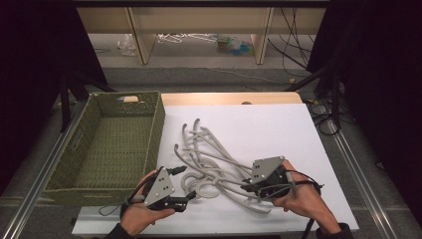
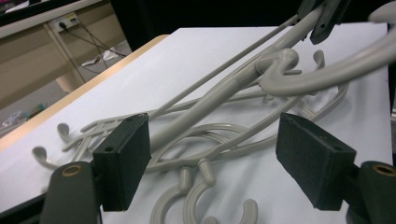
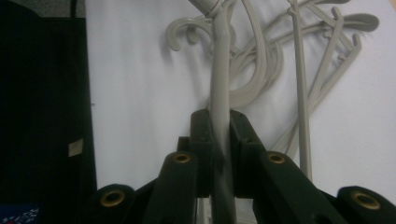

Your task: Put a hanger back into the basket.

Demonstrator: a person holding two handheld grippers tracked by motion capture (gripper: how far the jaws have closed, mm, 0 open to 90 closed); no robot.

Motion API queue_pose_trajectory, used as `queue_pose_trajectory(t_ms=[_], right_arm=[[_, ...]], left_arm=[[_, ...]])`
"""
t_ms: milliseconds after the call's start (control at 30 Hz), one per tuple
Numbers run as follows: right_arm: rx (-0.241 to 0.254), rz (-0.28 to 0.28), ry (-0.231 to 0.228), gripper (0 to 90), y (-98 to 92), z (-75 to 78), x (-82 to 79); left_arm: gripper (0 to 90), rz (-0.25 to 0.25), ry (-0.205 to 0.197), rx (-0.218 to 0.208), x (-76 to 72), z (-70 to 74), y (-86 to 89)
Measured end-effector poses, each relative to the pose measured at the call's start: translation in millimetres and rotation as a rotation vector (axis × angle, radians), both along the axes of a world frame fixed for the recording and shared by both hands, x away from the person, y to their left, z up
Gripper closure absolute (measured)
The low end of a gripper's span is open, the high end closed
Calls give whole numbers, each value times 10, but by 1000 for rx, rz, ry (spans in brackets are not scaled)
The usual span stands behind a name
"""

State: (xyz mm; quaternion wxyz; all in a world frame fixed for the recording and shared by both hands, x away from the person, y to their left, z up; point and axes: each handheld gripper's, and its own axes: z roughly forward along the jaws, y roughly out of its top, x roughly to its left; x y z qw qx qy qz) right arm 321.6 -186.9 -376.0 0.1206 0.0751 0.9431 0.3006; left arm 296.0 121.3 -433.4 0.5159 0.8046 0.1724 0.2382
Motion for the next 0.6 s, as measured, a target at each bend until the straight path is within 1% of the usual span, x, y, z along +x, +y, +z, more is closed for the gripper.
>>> queue_pose_trajectory(t_ms=[33, 67, 133, 167, 200, 233, 267, 300, 367, 400, 433, 467, 533, 600], right_arm=[[3, 13, 11, 825, 9, 1, -17], [6, 26, 21, 826, 11, -1, -22], [11, 40, 47, 825, 13, -12, -35], [12, 48, 53, 826, 19, -21, -42], [9, 65, 67, 826, 25, -23, -49], [10, 71, 66, 825, 31, -27, -50], [11, 76, 74, 825, 34, -27, -53], [12, 77, 76, 825, 37, -27, -58], [11, 85, 81, 825, 43, -30, -69], [11, 92, 79, 825, 46, -31, -68], [11, 104, 88, 825, 49, -32, -68], [12, 109, 93, 825, 50, -33, -72], [18, 115, 95, 825, 57, -35, -82], [21, 125, 102, 825, 58, -38, -74]], left_arm=[[259, -12, -17, 13, 13, 1, -9], [260, -25, -25, 13, 20, -6, -20], [270, -40, -24, 20, 25, -23, -35], [272, -48, -30, 36, 38, -28, -38], [272, -56, -23, 39, 41, -40, -44], [279, -63, -21, 46, 42, -45, -48], [294, -73, -22, 53, 45, -51, -55], [301, -81, -10, 56, 43, -57, -66], [356, -105, -7, 71, 50, -61, -77], [364, -110, -1, 81, 51, -71, -90], [381, -117, -2, 91, 57, -74, -95], [404, -133, 10, 97, 61, -85, -107], [425, -151, 18, 121, 63, -99, -131], [470, -169, 36, 139, 60, -104, -152]])
